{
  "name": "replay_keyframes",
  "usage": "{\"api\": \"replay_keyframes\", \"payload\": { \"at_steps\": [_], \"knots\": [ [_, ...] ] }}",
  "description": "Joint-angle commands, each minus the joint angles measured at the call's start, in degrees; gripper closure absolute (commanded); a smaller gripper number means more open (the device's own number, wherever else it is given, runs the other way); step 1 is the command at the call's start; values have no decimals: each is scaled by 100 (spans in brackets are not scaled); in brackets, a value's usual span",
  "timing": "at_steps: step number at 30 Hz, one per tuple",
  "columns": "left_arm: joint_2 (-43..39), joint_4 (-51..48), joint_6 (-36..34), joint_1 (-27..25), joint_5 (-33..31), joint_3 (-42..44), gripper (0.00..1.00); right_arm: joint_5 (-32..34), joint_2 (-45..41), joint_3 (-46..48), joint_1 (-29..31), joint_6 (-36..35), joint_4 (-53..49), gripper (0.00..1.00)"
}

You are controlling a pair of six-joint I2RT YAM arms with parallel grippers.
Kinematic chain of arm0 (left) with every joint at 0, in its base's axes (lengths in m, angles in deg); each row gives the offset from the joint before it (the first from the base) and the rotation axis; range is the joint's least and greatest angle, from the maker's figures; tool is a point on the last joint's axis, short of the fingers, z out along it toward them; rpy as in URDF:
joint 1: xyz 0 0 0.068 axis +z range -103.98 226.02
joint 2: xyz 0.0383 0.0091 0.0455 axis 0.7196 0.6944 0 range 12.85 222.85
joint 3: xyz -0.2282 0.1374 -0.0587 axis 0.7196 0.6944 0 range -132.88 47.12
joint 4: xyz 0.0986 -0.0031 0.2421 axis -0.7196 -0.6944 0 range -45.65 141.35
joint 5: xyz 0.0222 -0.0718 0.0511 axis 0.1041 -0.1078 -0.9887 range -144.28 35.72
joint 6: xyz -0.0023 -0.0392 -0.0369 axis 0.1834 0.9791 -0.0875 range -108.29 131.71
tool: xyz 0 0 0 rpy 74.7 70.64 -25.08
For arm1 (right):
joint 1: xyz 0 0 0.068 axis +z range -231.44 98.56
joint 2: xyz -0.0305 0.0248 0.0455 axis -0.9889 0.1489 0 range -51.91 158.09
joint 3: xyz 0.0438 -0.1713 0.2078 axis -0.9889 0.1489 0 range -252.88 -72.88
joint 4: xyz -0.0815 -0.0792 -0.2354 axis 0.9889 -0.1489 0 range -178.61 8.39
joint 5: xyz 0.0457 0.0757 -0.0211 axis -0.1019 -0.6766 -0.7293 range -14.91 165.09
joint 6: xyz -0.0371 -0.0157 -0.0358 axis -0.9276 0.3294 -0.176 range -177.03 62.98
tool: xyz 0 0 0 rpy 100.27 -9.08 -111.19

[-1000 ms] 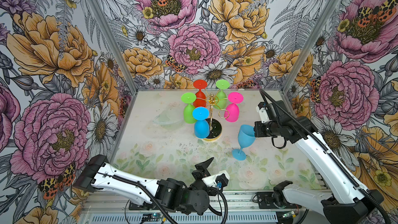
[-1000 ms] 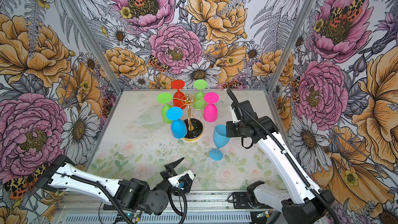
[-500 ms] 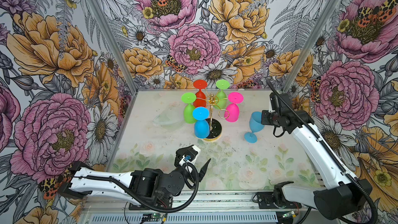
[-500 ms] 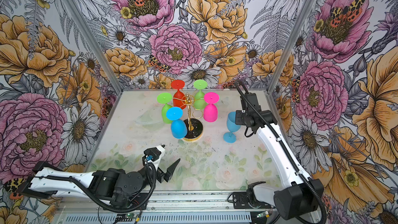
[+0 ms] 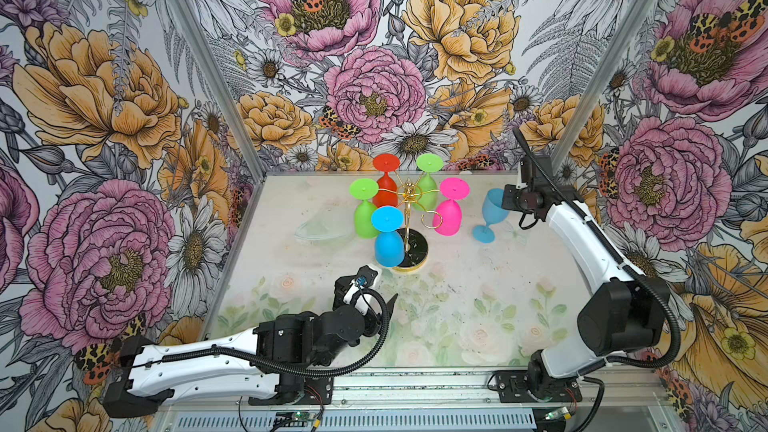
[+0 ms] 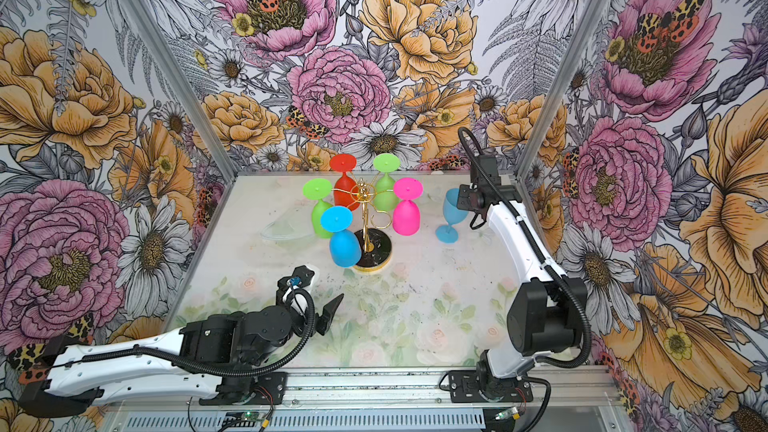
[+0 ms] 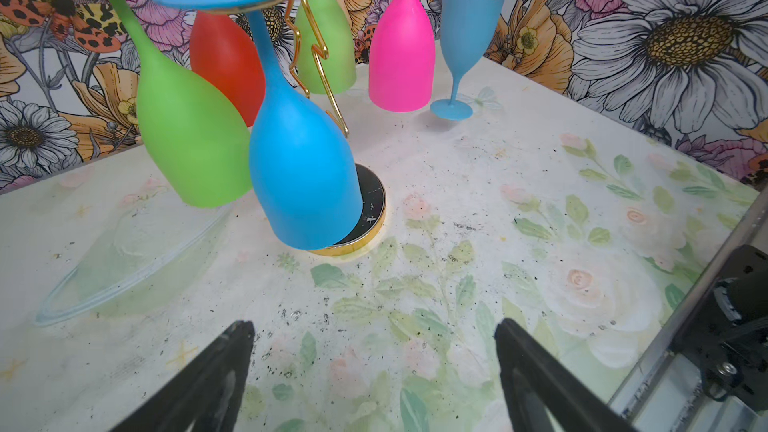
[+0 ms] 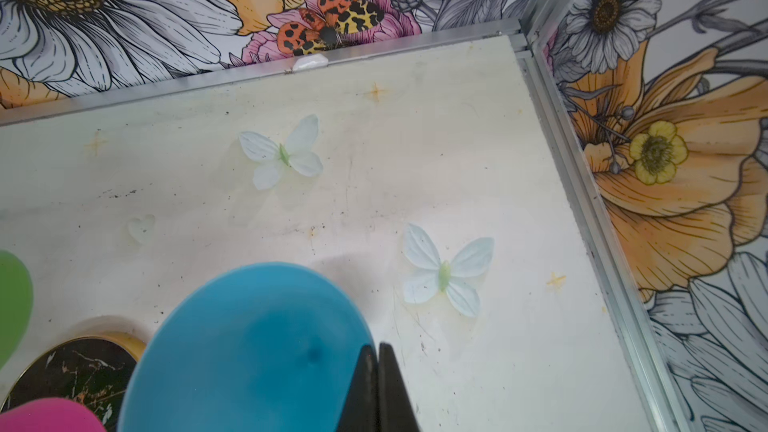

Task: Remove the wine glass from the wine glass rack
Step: 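Release the glass and withdraw the left gripper while the right arm moves toward the rack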

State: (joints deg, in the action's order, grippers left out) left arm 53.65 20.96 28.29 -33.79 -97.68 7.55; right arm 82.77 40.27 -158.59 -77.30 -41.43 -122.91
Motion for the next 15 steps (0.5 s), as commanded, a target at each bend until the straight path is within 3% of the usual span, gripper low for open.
{"api": "replay_keyframes", "payload": {
  "at_steps": [1, 15],
  "knots": [
    [-57, -50, 35, 120, 301, -216, 7, -199, 388, -615, 16, -127, 316, 100],
    [-186, -243, 271, 334, 104, -160, 5, -406, 1975, -2373, 411, -550, 298, 100]
  ]
}}
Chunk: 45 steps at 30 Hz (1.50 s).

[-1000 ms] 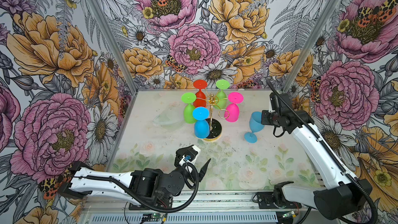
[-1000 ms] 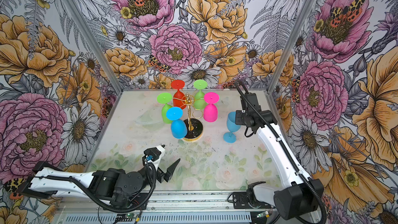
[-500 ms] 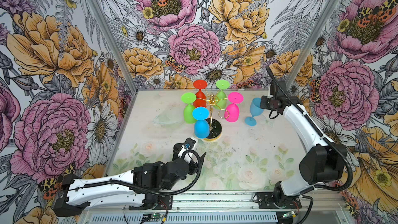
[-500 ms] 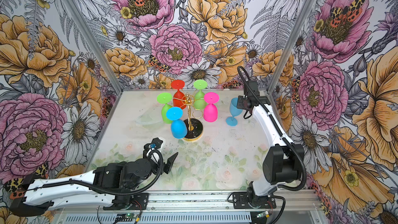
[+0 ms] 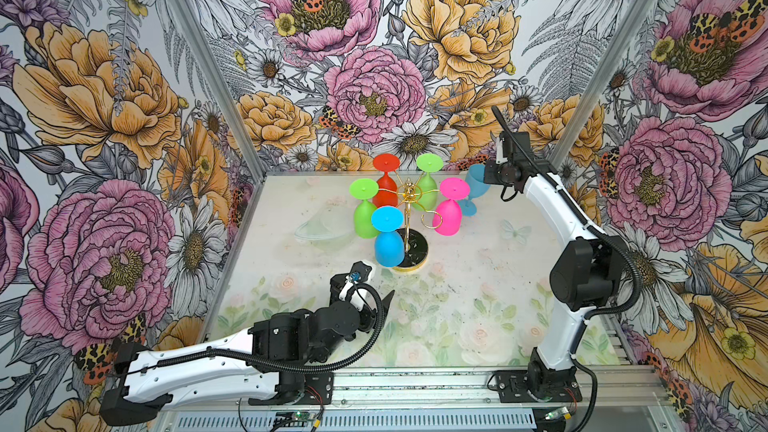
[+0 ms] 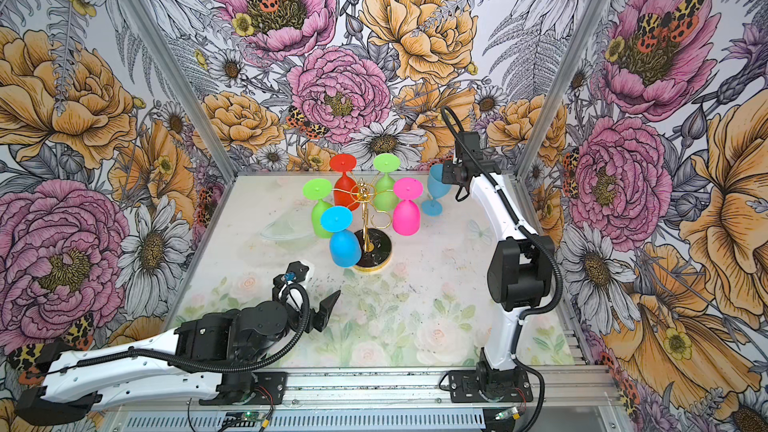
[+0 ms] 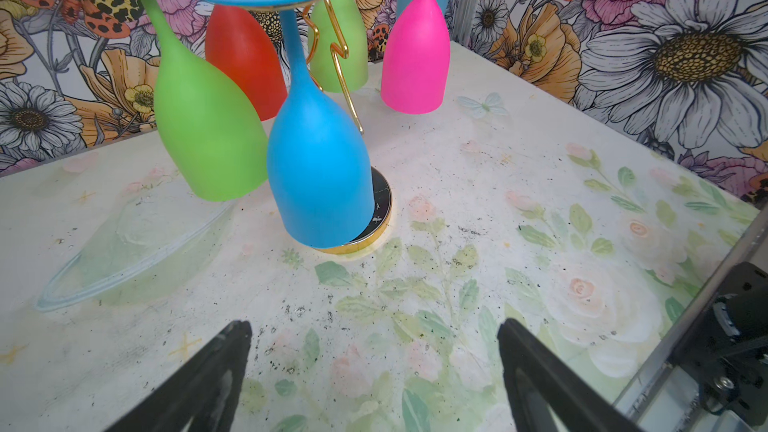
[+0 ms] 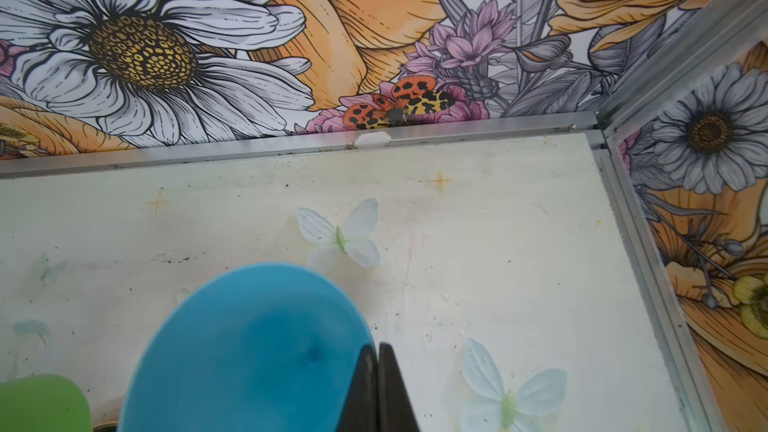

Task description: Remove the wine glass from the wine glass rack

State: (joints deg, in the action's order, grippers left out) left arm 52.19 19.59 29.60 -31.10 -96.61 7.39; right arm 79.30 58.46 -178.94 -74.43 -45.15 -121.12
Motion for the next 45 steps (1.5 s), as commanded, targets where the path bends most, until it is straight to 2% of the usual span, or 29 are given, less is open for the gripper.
{"api": "replay_keyframes", "payload": {
  "at_steps": [1, 16, 35, 45],
  "knots": [
    [-31, -115, 145, 66, -4, -149, 5, -43, 241, -419, 165, -194, 119, 100],
    [36, -175, 127, 66, 118, -255, 1, 172, 1085, -1129, 486, -177, 121, 100],
    [-79, -278, 216, 66, 197, -252, 1, 320, 1397, -1107, 494, -107, 119, 100],
    [-90, -306, 259, 66, 293, -279, 1, 345, 1284, -1086, 537, -130, 119, 78]
  ]
}}
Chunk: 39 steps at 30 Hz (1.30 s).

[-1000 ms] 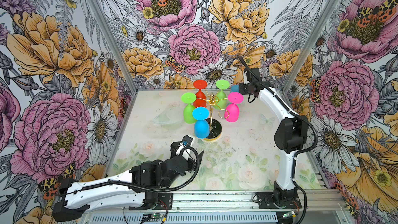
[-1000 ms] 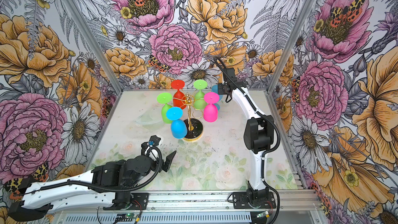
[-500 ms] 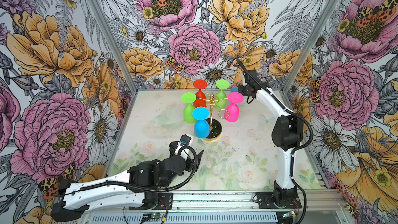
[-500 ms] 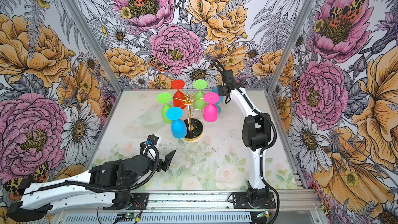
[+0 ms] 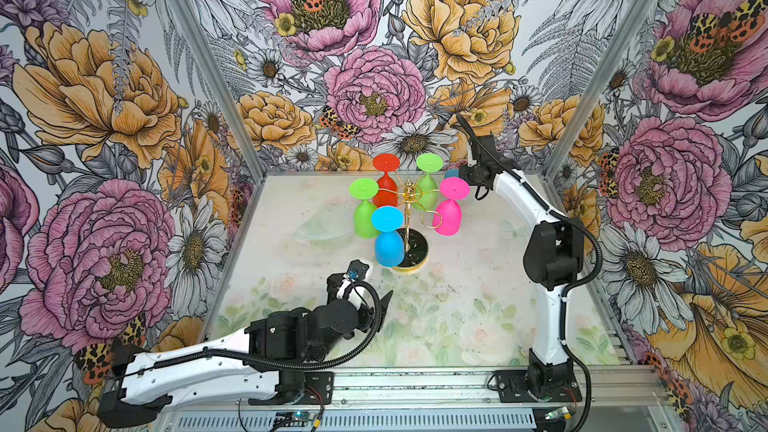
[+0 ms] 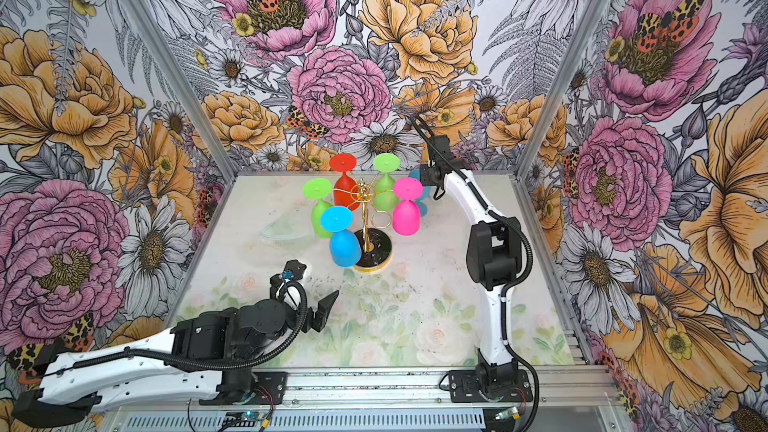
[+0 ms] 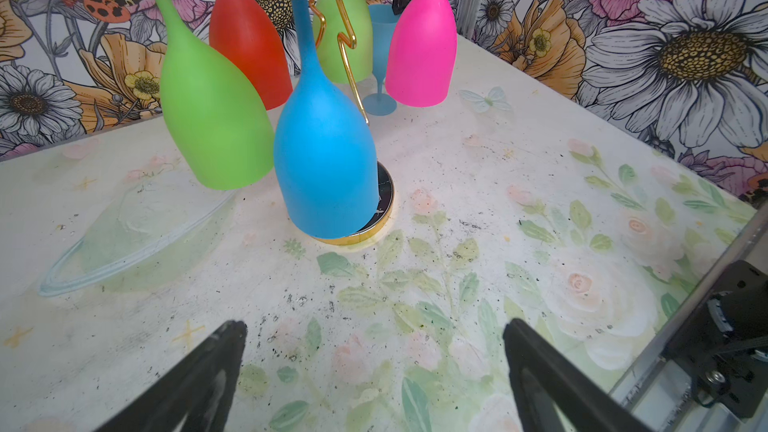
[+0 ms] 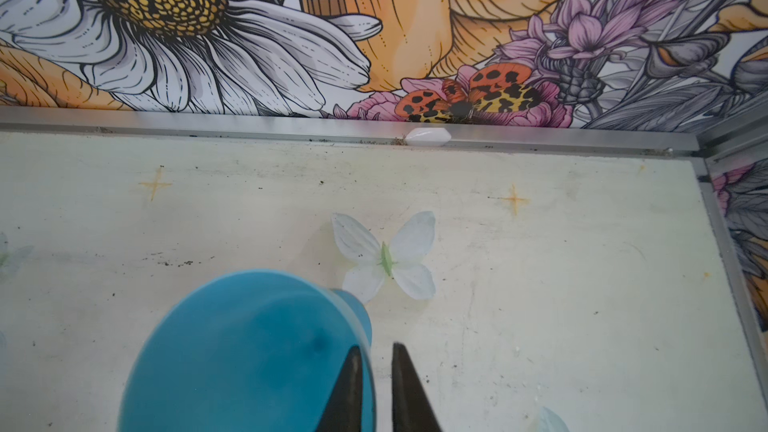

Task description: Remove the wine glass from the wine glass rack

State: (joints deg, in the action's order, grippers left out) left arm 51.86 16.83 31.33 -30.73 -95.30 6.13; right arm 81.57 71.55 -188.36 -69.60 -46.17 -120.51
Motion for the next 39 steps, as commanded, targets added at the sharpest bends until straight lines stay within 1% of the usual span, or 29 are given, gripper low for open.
{"api": "replay_keyframes", "payload": {
  "at_steps": [1, 5, 12, 13, 17, 20, 25, 27, 36, 39],
  "knots": [
    [-54, -33, 86, 26, 171, -162, 1, 108, -54, -133, 51, -30, 57, 75],
    [-82, -72, 113, 29, 264, -196, 1, -16, -206, -136, 72, -14, 7, 66],
    [-129, -113, 165, 29, 372, -216, 1, 17, -705, -127, 39, 9, -250, 52],
    [-130, -144, 175, 211, 445, -231, 1, -49, -795, -124, 29, 8, -319, 50],
    [-164, -239, 235, 428, 633, -256, 1, -227, -1082, -175, -47, 103, -678, 45],
    [-258, -230, 187, 546, 694, -247, 1, -481, -1335, -106, -170, 255, -943, 42],
    [-468, -242, 43, 722, 863, -264, 1, -1350, -2062, 423, -524, 672, -1024, 36],
    [-516, -246, 42, 799, 942, -260, 1, -1667, -2371, 660, -575, 772, -1015, 35],
    [-400, -239, -17, 1134, 1366, -277, 1, -3381, -3547, 1558, -529, 1306, -956, 30],
    [-261, -240, -109, 1279, 1582, -303, 1, -3658, -3845, 1882, -390, 1414, -910, 30]
  ]
}}
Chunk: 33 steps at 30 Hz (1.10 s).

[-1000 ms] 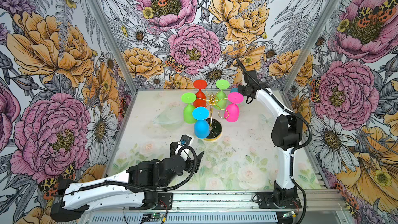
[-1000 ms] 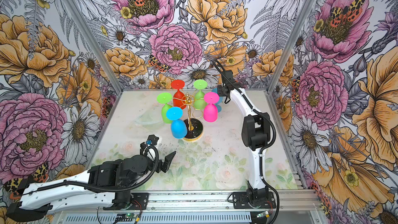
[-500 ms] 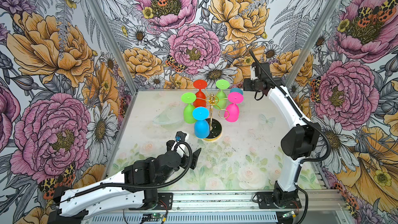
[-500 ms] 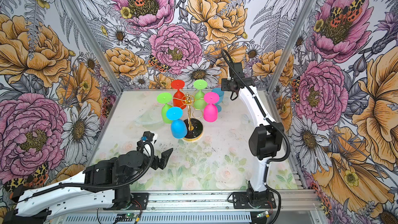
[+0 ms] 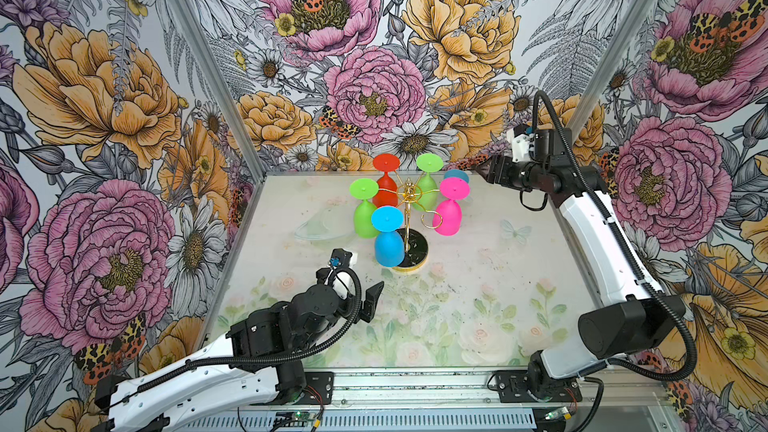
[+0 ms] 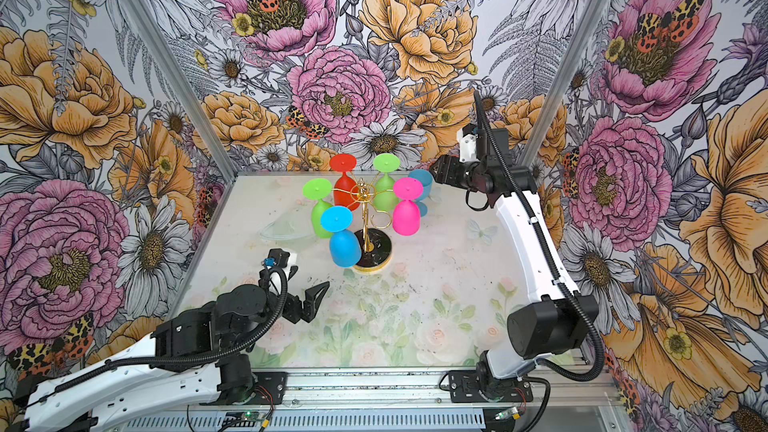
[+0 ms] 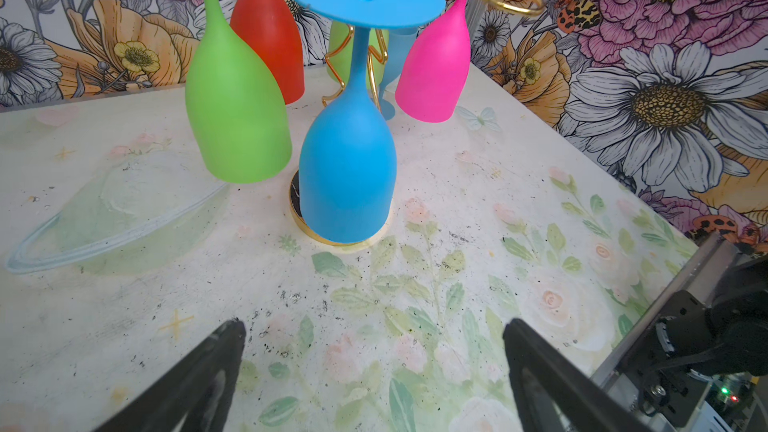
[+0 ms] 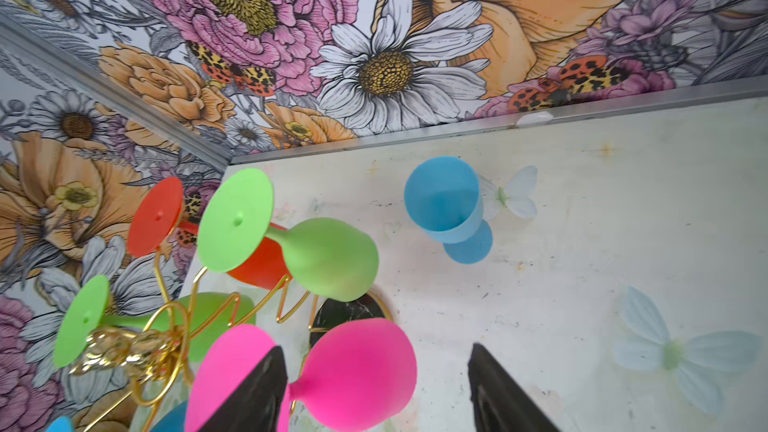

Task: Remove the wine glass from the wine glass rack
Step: 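Close the right gripper on the magenta glass's base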

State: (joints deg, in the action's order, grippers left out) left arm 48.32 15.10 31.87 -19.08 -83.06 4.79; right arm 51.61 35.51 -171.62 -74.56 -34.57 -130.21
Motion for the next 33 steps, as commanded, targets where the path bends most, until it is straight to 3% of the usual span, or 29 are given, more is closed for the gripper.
{"api": "replay_keyframes", "payload": {
  "at_steps": [1, 14, 33],
  "knots": [
    [154, -66, -191, 164, 417, -186, 1, -768, -326, 338, 142, 302, 102, 30],
    [480, -49, -370, 491, 768, -408, 1, -1556, -613, 1223, 296, 872, 847, 35],
    [435, -59, -356, 500, 812, -371, 1, -1724, -442, 1531, 199, 1294, 1453, 69]
  ]
}}
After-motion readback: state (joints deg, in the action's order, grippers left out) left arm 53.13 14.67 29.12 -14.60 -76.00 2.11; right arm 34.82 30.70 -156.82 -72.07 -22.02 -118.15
